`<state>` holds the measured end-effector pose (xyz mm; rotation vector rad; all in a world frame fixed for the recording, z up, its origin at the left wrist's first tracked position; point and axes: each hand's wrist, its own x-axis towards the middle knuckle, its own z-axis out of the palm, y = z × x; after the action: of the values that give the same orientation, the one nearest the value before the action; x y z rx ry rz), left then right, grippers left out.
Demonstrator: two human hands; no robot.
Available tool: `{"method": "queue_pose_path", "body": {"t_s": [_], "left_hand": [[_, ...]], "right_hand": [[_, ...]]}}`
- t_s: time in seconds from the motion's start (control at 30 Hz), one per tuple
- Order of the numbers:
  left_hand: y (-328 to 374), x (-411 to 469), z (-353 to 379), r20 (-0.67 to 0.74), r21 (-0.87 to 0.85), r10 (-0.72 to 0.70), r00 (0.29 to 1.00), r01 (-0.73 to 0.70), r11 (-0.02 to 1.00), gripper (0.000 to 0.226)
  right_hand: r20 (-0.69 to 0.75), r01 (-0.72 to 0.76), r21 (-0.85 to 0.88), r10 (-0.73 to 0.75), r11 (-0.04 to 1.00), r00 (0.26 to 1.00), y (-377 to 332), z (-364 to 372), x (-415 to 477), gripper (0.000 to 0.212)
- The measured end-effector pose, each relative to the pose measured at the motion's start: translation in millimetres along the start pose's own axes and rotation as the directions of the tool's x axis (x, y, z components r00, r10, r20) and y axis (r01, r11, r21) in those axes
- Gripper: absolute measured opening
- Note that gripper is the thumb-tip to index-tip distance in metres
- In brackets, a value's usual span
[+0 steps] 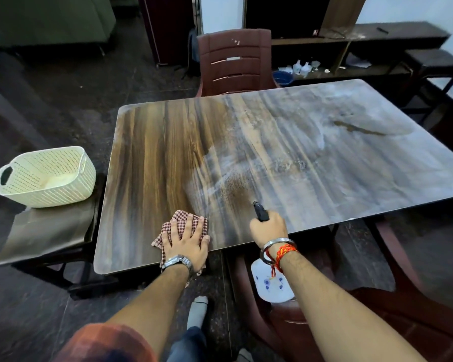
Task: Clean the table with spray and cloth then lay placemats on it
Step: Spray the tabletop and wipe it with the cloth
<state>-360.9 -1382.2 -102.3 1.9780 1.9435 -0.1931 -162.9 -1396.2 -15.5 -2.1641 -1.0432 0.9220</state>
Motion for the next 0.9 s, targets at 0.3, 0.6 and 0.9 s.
{"method": "queue_pose_path", "body": {"t_s": [0.3, 0.6, 0.9], "left_hand": [[30.9, 67.1, -11.6, -0.071, -0.027, 0.025, 0.997, -0.027, 0.999, 0.056], [61.0, 195.2, -40.7, -0.118, -0.029, 0.058, 0.991, -0.062, 0.998, 0.063], [119.8, 309.4, -69.6, -0.123, 0.030, 0.225, 0.967, -0.223, 0.974, 0.060]], "right_hand": [[0.239, 0.028, -0.187, 0.017, 0.982, 0.971, -27.3, 7.3, 36.1, 0.018], [0.122, -0.053, -0.036, 0.057, 0.998, 0.991, -75.6, 18.4, 114.7, 0.013], [-0.016, -0.068, 0.025, 0.068, 0.997, 0.998, -125.9, 15.2, 210.7, 0.011]]}}
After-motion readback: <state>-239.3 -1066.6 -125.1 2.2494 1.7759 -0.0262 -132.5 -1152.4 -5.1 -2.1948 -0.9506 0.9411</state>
